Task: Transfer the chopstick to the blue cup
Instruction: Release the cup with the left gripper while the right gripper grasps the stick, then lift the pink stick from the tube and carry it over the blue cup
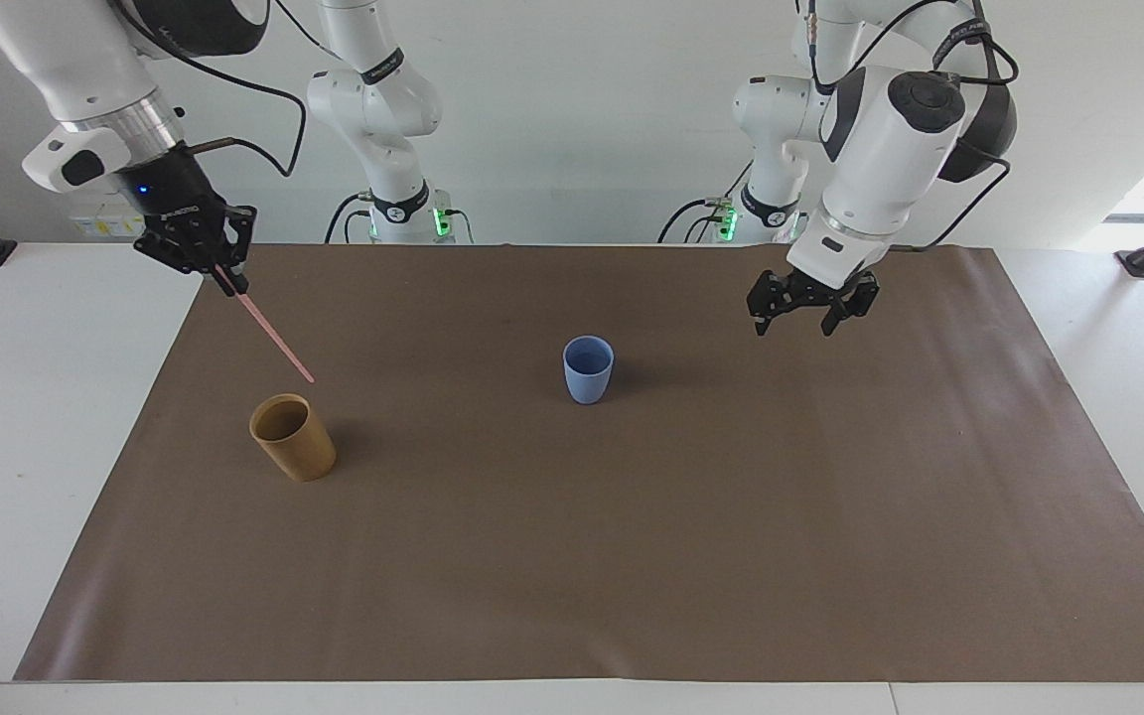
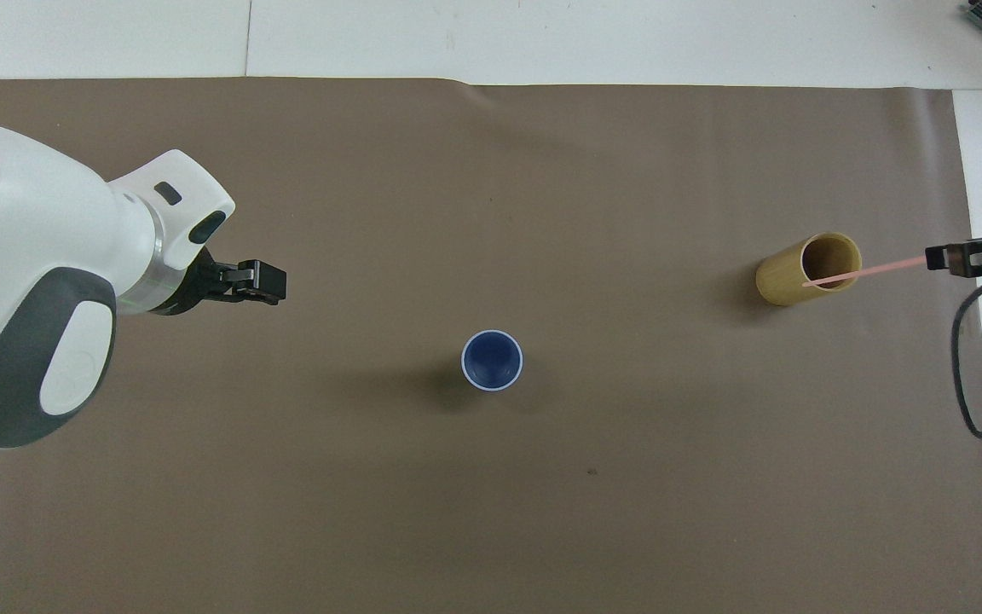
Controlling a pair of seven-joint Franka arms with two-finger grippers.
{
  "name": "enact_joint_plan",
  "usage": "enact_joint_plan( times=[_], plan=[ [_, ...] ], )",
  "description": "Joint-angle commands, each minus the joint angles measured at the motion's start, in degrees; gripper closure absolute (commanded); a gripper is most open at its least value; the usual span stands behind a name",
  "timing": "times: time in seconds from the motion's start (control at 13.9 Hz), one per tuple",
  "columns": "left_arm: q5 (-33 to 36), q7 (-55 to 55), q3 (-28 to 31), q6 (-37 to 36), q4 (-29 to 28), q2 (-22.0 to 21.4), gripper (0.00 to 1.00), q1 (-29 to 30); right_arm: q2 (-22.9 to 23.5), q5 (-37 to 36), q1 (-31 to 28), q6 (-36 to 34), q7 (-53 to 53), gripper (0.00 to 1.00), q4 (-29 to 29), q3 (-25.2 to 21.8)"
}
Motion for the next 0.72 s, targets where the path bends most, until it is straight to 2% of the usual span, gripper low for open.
enact_joint_plan(
  times=[0.0, 0.22, 0.36, 0.65],
  plan=[
    [1.4, 8.2, -0.5, -4.7, 1.3, -1.0, 0.0, 5.3, 0.4, -5.9, 11.0, 3.1, 10.9, 1.0, 0.1, 0.1],
    [1.4, 15.1, -0.5, -9.5, 3.8, -1.7, 0.0, 9.9, 0.2, -6.5, 19.0, 5.5, 17.6, 1.0, -0.8, 0.1],
    [1.5, 18.8, -0.5, -13.9, 8.0, -1.7, 0.0, 12.7, 0.6, -6.5, 24.3, 6.7, 22.1, 1.0, -1.0, 0.4],
    [1.7, 19.8, -0.2, -20.5, 14.6, -1.7, 0.0, 14.3, 2.8, -6.5, 32.6, 9.6, 31.4, 1.0, -1.5, 0.4]
  ],
)
